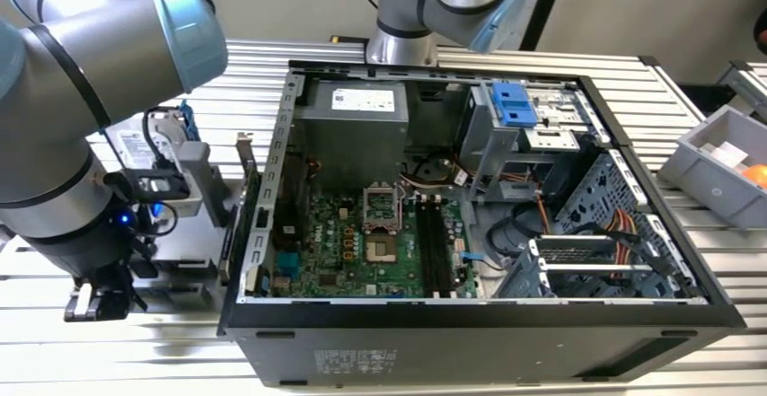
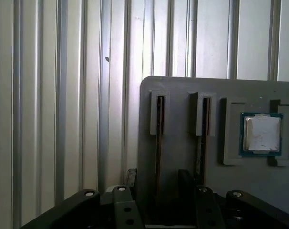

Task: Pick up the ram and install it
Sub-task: 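Pick up the ram and move it above insertion slot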

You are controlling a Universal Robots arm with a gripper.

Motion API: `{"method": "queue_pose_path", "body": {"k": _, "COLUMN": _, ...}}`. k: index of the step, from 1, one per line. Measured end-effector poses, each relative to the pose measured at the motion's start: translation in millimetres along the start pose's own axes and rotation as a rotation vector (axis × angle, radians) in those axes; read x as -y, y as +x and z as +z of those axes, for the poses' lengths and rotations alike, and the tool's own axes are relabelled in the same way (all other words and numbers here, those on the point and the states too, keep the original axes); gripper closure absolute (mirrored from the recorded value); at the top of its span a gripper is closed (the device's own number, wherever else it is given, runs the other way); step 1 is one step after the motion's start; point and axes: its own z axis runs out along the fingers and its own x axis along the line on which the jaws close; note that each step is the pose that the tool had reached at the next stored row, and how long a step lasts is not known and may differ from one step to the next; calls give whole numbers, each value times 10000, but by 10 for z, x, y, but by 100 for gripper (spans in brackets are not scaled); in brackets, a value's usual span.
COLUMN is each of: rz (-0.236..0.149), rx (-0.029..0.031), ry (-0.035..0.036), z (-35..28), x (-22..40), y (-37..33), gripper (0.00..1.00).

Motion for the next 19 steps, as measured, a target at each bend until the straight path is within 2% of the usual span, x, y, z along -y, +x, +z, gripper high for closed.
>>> {"method": "queue_pose_path", "body": {"k": 7, "rz": 0, "rx": -1, "ry": 1, "z": 1, "x": 0, "y": 0, "gripper": 0}}
{"method": "queue_pose_path", "body": {"k": 8, "rz": 0, "rx": -1, "ry": 1, "z": 1, "x": 0, "y": 0, "gripper": 100}}
{"method": "queue_pose_path", "body": {"k": 19, "rz": 1, "rx": -7, "ry": 1, "z": 1, "x": 0, "y": 0, "gripper": 100}}
